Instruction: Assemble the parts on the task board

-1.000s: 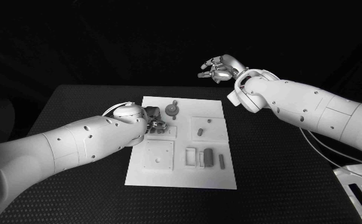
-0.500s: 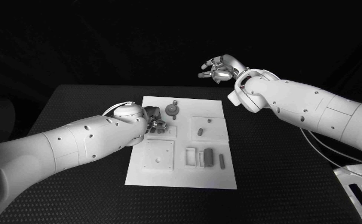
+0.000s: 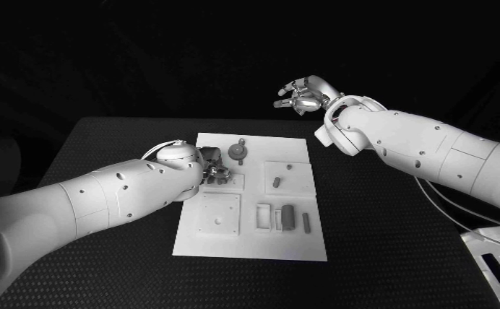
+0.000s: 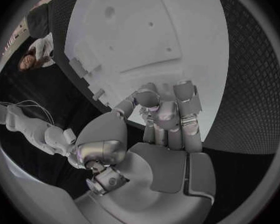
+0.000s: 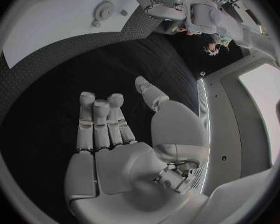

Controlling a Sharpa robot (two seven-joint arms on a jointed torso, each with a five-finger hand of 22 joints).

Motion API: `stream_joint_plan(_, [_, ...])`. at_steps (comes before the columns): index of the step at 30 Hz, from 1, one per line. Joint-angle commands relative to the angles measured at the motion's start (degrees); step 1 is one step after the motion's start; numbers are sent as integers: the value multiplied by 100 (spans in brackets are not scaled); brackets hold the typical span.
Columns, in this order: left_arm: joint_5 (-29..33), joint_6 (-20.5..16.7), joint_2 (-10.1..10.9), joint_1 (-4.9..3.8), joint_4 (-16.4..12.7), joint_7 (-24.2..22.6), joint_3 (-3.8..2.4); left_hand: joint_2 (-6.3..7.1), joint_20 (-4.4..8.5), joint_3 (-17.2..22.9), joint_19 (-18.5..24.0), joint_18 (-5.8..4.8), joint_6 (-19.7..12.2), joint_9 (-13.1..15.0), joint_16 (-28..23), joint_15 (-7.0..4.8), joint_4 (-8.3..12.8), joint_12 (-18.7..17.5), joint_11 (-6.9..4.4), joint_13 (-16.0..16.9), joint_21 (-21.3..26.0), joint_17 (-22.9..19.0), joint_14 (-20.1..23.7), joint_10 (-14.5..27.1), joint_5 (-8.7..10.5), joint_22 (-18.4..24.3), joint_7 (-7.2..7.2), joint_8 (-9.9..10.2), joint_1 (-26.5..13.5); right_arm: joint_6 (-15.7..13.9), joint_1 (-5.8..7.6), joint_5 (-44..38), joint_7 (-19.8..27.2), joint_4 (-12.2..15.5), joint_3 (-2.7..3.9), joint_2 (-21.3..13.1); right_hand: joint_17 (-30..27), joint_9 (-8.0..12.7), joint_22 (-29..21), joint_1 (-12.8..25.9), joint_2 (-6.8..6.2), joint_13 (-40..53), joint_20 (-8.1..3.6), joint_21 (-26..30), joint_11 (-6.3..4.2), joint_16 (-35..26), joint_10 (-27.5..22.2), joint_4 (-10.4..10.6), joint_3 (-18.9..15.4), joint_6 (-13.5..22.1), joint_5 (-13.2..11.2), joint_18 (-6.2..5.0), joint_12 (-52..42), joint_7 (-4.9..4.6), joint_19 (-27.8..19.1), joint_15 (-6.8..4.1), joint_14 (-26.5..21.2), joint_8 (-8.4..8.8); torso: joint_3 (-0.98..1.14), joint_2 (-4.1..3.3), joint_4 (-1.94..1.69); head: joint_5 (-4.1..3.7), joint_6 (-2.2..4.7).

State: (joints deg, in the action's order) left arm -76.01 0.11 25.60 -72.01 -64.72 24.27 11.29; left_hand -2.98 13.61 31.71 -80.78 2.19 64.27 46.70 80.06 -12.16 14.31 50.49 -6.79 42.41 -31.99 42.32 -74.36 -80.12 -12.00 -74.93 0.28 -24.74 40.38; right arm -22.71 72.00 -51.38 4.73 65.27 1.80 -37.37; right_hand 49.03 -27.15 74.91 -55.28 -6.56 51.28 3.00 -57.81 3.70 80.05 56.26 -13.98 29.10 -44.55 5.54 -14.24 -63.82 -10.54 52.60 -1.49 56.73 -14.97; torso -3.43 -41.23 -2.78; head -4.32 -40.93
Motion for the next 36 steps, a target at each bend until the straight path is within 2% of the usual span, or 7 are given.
stream_joint_plan(1, [5,145,6,24,17,54,18,92,11,-33,-5,11,230,0,24,-35,-15,32,-3,-10,-2,-11,15,28,28,-97,-77,38,-7,66,0,5,23,1,3,3,-8,10,14,49,3,-5,18,34,93,27,-880,26,3,5,-12,-76,-37,-43,-39,0,-49,-12,0,-1,-2,-7,-4])
stream_joint_plan(7, [5,117,10,24,24,55,18,136,12,-50,-6,13,234,-1,27,-36,-38,33,-3,-13,1,-17,16,29,60,-96,-79,44,-29,68,0,9,22,-2,3,6,-9,11,14,51,3,-6,18,35,94,27,-881,28,3,5,-12,-76,-37,-43,-39,0,-49,-12,-2,-1,-2,-7,-6])
stream_joint_plan(8, [5,111,10,24,27,55,18,160,12,-61,-7,14,235,-1,29,-36,-53,33,-3,-15,2,-20,16,29,105,-96,-80,47,-45,68,0,9,23,-3,3,6,-9,11,14,52,3,-6,18,35,94,27,-881,28,3,5,-12,-76,-37,-43,-39,0,-49,-12,-3,0,-2,-7,-5])
stream_joint_plan(11, [5,110,10,24,32,51,18,240,18,-71,-6,23,243,-2,37,-43,-121,36,-9,-23,15,-37,20,31,435,-94,-84,64,-71,69,-1,9,23,-2,3,9,-9,12,14,53,3,-7,18,35,94,27,-881,29,3,6,-12,-76,-37,-43,-39,1,-50,-12,-3,0,-2,-7,-5])
stream_joint_plan(19, [5,96,11,24,31,46,18,382,17,-104,-5,26,249,0,48,-46,-197,42,-11,-31,26,-53,25,33,539,-95,-85,82,-145,70,-2,10,22,-5,3,10,-11,14,14,55,2,-9,18,36,94,28,-882,33,3,9,-11,-76,-38,-44,-40,1,-51,-12,-2,-1,-2,-9,-2])
stream_joint_plan(33, [5,30,-23,24,61,28,16,364,17,-117,-7,30,253,3,57,-48,-278,48,-13,-36,33,-66,29,35,589,-96,-87,92,-229,79,-3,10,15,-1,3,12,-13,19,14,58,3,-12,18,38,95,29,-884,38,4,13,-11,-76,-40,-45,-41,2,-53,-12,0,-1,-1,-6,10])
stream_joint_plan(36, [5,10,-37,24,72,19,16,376,21,-124,-3,36,256,8,67,-52,-304,54,-17,-39,38,-76,33,37,801,-100,-91,100,-266,81,-3,10,13,-3,3,16,-14,20,15,59,3,-13,18,38,95,29,-884,39,4,14,-11,-76,-40,-45,-41,2,-53,-12,0,-2,-1,-8,10])
